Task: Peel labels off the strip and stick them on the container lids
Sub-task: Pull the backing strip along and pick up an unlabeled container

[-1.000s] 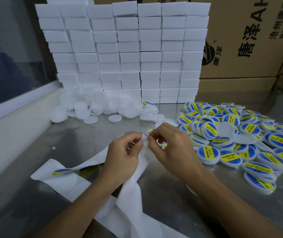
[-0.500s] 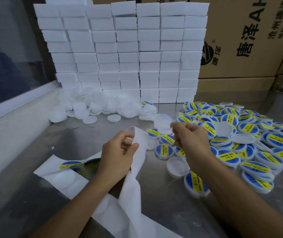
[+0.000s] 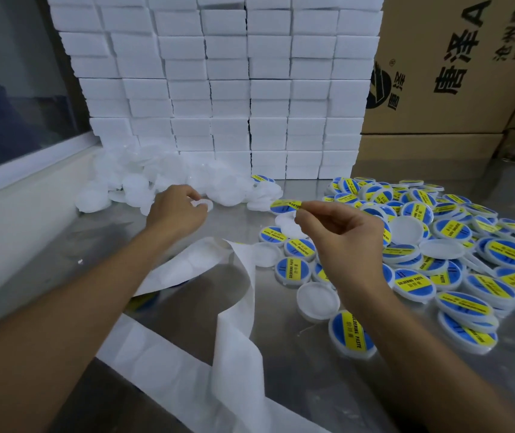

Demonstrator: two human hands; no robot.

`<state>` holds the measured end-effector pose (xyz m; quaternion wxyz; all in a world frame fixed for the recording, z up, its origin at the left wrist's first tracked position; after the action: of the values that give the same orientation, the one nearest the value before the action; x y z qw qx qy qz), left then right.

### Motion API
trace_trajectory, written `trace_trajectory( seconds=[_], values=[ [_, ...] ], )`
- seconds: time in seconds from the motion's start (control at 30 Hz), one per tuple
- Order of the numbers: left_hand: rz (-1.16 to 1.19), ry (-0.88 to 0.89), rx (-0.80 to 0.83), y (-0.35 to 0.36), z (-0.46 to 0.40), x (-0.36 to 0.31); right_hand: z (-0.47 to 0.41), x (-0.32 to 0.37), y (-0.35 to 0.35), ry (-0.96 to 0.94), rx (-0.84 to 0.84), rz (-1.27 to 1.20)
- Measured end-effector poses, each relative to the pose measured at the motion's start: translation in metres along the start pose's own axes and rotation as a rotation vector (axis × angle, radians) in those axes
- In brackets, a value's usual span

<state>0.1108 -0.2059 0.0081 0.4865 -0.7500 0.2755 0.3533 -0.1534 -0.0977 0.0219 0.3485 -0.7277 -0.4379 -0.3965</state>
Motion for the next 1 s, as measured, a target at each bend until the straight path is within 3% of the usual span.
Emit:
trace_trajectory(
  seconds=[0.17, 0.33, 0.53, 0.73, 1.0],
  values=[
    [-0.204, -0.094, 0.211, 0.022, -0.040, 0.031, 0.001, 0.006, 0.002, -0.128, 0.008, 0.046],
    [-0.340, -0.139, 0.282, 0.035, -0.059, 0.045, -0.001, 0.007, 0.002, -0.201, 0.003, 0.102],
    [-0.215, -0.101, 0.099, 0.032, -0.060, 0.038, -0.003, 0.005, 0.001, -0.241, -0.029, 0.176],
    [-0.127, -0.045, 0.060, 0.027, -0.043, 0.026, -0.005, 0.000, -0.002, -0.190, -0.055, 0.156],
    [0.019, 0.192, -0.032, 0.011, 0.012, -0.021, -0.002, -0.004, 0.001, -0.112, 0.006, 0.142]
  ],
)
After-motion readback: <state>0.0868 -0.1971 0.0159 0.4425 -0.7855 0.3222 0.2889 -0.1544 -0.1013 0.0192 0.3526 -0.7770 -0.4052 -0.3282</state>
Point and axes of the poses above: each hand's wrist, its own z-axis away from the middle knuckle, its own y-axis out of the palm, x = y × z, the point moved 6 cm from there along -z, towards the middle knuckle, and after that the axes turned 15 degrees about z, right-handed, at the moved point
